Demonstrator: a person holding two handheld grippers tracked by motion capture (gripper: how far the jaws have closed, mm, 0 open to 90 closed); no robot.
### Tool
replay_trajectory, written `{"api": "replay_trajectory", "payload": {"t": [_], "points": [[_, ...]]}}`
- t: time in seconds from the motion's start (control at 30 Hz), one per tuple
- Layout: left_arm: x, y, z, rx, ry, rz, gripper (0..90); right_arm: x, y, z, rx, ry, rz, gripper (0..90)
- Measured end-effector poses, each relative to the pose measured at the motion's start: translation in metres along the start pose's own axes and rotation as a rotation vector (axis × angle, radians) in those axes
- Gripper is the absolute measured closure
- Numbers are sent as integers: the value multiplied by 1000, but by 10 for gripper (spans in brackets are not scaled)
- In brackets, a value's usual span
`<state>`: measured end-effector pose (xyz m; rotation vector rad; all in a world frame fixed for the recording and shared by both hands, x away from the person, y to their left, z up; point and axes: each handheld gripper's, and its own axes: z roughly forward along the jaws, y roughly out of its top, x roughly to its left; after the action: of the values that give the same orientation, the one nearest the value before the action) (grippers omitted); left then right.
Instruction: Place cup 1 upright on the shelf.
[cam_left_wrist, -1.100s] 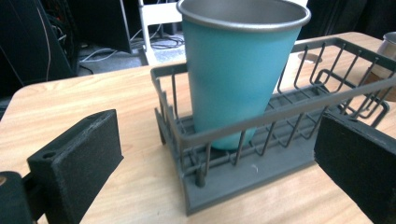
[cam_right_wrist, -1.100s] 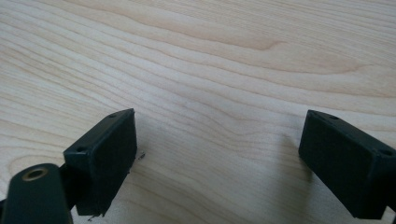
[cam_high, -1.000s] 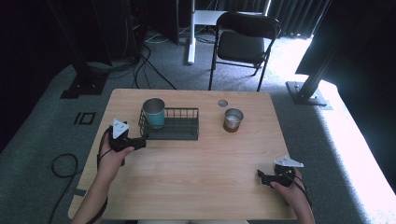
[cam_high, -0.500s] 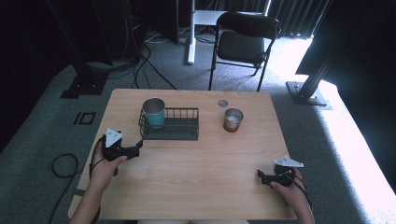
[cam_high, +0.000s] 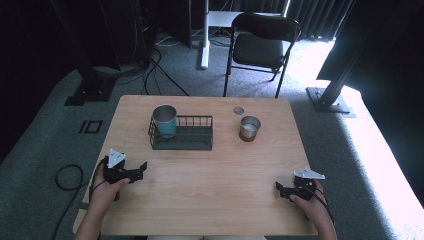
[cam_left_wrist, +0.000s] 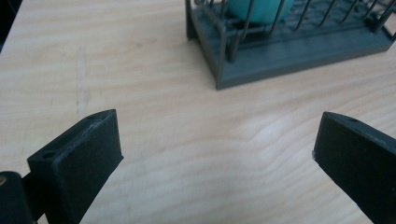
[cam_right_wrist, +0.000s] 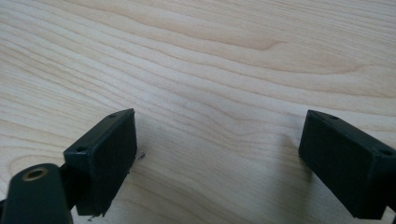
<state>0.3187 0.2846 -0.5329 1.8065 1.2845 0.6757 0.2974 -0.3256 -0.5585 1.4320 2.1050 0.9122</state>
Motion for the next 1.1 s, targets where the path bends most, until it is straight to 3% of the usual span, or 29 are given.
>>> {"api": "replay_trajectory", "payload": {"t": [0.3, 0.6, 0.9, 1.1], "points": [[10, -15, -14, 45, -15, 14, 18, 0, 0, 0, 0, 0, -1, 110], [16, -27, -19, 143, -39, 43, 18, 0, 0, 0, 0, 0, -1, 110], [18, -35, -18, 217, 18, 23, 18, 0, 0, 0, 1, 0, -1, 110], [24, -38, -19, 239, 47, 4, 18, 0, 0, 0, 1, 0, -1, 110]]}}
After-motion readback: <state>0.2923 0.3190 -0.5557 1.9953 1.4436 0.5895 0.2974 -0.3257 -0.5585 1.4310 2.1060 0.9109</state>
